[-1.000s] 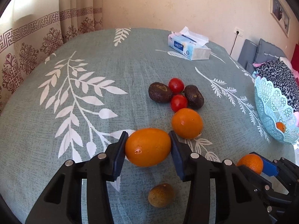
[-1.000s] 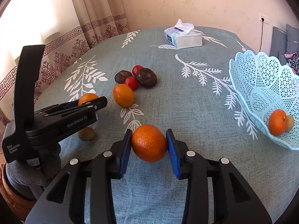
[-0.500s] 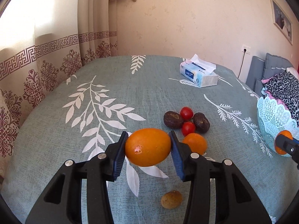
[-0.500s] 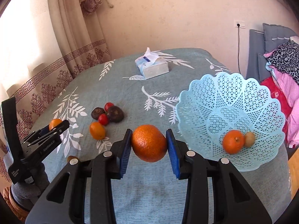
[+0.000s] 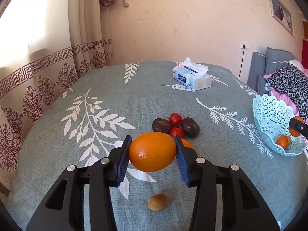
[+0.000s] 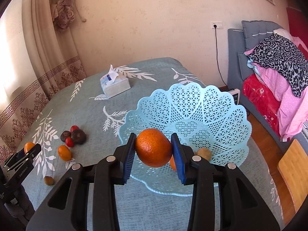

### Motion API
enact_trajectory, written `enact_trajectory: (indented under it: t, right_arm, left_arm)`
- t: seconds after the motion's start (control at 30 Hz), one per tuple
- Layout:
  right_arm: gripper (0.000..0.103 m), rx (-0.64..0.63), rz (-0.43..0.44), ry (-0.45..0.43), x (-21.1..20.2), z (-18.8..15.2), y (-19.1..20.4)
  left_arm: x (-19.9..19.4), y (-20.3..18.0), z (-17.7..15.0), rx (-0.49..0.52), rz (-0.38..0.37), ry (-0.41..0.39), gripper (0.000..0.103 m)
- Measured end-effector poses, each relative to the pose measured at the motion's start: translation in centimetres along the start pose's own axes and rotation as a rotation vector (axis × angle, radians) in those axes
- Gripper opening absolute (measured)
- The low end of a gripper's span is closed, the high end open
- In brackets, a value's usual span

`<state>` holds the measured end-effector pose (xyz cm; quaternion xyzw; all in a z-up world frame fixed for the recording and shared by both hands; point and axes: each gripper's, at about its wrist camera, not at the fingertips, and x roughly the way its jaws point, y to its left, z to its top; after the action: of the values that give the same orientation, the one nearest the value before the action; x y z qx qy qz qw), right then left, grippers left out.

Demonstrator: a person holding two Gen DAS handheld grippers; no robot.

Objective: Organize fruits
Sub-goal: 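Lower both held oranges into the blue basket and open both tools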

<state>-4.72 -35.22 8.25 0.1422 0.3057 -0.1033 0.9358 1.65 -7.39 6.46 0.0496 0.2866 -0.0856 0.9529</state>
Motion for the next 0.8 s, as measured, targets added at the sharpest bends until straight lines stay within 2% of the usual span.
enact_trajectory:
  t: [0.3,0.8]
  right_arm:
    - [0.038,0.044,-0.114,-0.013,1.0,1.0,-4.5]
    - [0.041,0.1,-0.147,-0.067,0.3,1.2,-7.4]
  left_arm:
    - [-0.7,-2.9,0.7,0.052,-0.028,-0.012,0.045]
    - [-0.2,-9.3,2.2,0.14,-0.118,-0.007,0.045]
